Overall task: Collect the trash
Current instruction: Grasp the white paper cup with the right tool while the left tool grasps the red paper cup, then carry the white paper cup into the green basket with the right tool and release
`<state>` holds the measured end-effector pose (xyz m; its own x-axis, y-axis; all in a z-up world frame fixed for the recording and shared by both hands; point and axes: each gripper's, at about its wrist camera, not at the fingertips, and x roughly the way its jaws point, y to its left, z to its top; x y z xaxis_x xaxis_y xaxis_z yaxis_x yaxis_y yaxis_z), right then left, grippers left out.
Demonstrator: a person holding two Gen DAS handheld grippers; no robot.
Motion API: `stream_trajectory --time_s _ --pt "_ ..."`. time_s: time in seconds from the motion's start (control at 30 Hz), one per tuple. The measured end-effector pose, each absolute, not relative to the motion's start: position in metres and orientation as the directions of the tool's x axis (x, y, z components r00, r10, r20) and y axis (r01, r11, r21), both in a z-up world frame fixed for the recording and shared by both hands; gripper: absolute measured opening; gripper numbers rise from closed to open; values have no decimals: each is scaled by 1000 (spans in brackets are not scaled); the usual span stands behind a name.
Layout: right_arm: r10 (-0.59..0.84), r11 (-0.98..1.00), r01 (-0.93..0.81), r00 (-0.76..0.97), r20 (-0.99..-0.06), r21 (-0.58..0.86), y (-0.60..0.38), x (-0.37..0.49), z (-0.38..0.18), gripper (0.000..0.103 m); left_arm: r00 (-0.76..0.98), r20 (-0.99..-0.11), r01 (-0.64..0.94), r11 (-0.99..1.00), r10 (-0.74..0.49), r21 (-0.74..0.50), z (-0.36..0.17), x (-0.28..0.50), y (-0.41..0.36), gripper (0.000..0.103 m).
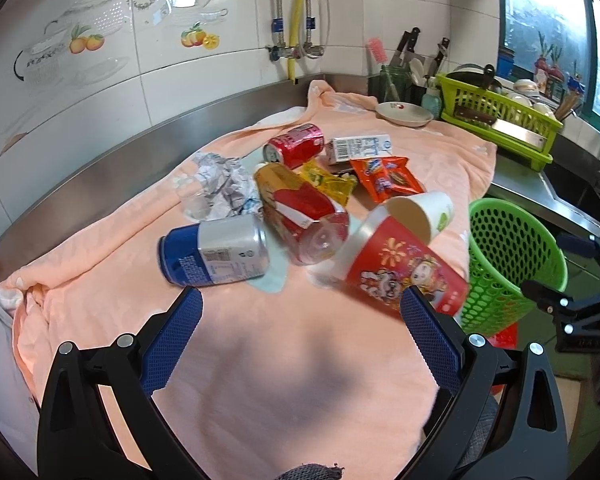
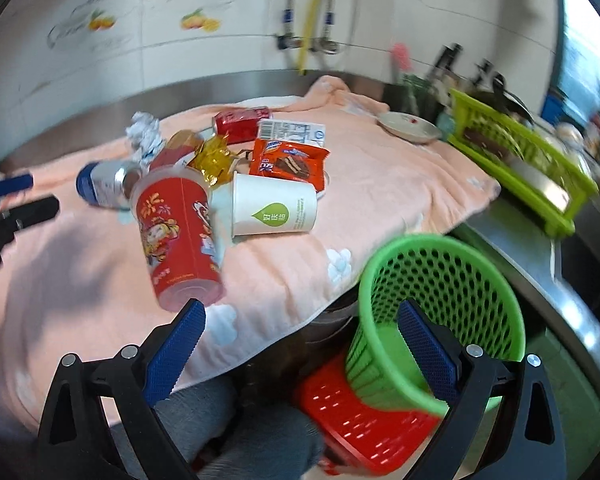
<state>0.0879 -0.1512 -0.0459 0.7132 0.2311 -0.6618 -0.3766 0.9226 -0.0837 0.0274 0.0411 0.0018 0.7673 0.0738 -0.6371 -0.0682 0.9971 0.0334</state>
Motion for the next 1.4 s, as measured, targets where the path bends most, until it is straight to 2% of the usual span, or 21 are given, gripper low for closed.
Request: stream_trajectory --time_s 0.17,0.27,0.43,0.87,1.1,1.4 --pt "297 842 -519 674 -677 -147 -147 113 -42 94 762 -643 -83 996 80 25 1 32 56 97" --pt "318 755 -609 664 -677 -242 -136 127 -40 93 755 -650 -97 995 91 27 -1 35 64 97" --pt "370 608 -730 608 -703 -311 -121 154 -41 93 737 -668 -143 990 108 2 -2 41 84 97" --pt "337 258 -863 503 -796 -435 -77 216 -71 91 690 -706 -239 971 157 -17 -16 60 121 97" --pt "328 120 -891 451 -830 -437 -55 216 -86 83 670 -735 -211 976 104 -54 -23 64 113 97" --pt "343 151 -893 449 -825 -424 -55 224 -85 67 615 -788 -197 960 -35 -196 -35 76 79 97"
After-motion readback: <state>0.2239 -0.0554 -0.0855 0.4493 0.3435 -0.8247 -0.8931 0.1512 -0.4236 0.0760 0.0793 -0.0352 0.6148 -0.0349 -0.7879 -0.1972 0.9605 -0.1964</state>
